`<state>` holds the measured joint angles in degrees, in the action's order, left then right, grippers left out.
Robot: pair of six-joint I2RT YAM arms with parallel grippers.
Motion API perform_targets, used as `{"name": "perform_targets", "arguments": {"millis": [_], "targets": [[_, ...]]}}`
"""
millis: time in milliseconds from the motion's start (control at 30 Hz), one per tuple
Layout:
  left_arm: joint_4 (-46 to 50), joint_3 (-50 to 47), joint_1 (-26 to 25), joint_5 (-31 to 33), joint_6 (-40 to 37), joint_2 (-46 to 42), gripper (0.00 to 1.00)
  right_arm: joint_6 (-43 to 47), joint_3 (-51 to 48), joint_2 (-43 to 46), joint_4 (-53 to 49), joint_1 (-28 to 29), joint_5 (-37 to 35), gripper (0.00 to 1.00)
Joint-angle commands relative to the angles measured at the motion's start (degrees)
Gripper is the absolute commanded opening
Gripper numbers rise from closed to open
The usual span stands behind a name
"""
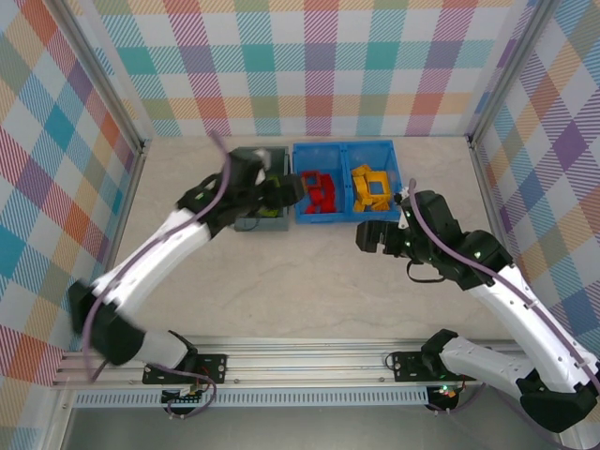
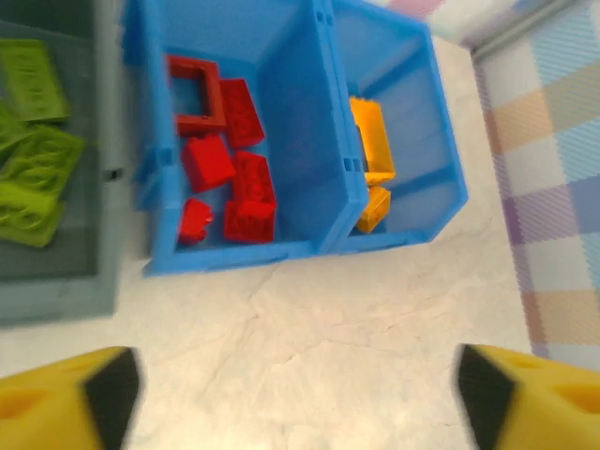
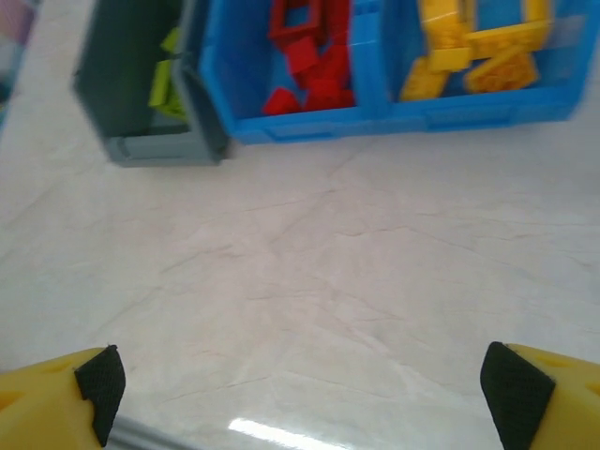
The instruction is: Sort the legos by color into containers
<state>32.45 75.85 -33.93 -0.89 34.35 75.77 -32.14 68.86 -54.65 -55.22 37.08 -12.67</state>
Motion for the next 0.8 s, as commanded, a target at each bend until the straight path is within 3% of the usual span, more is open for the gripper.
{"name": "perform_targets", "arguments": {"millis": [0, 133, 200, 233, 300, 400, 533, 633, 767], "targets": [[9.7, -8.3, 0.8, 10.5, 1.7, -10.8, 1.0, -0.7, -1.8, 1.4, -3.0, -0.2, -12.0, 1.0], [18.0, -13.8, 1.1, 35.2, 5.1, -19.6, 1.0, 0.9, -8.0, 1.1, 6.5, -0.6, -27.3, 1.0], [11.9, -20.2, 1.7, 44.2, 1.5, -22.6, 1.0, 12.3, -17.8, 1.6, 25.1, -4.9, -24.8, 1.0], [4.7, -25.9, 2.2, 46.7, -4.6, -24.3, 1.0, 16.9, -23.0, 1.7, 34.3, -7.7, -21.2, 1.0], [-7.2, -33.8, 4.3, 50.4, -12.0, -27.0, 1.0, 20.6, -29.4, 1.3, 43.3, -11.7, -18.3, 1.0], [-22.5, -42.2, 10.6, 47.0, -23.0, -27.0, 1.0, 23.7, -35.8, -1.4, 52.8, -17.0, -16.9, 1.0], [-36.7, -49.8, 19.7, 34.1, -26.3, -20.5, 1.0, 26.9, -41.2, -7.9, 64.7, -22.5, -11.5, 1.0], [-46.6, -52.1, 21.7, 32.4, -28.8, -14.3, 1.0, 29.2, -45.4, -13.0, 78.1, -24.3, -8.5, 1.0], [-60.1, -53.2, 24.4, 28.4, -32.8, -4.4, 1.0, 30.5, -46.3, -19.6, 87.5, -26.7, -3.3, 1.0]]}}
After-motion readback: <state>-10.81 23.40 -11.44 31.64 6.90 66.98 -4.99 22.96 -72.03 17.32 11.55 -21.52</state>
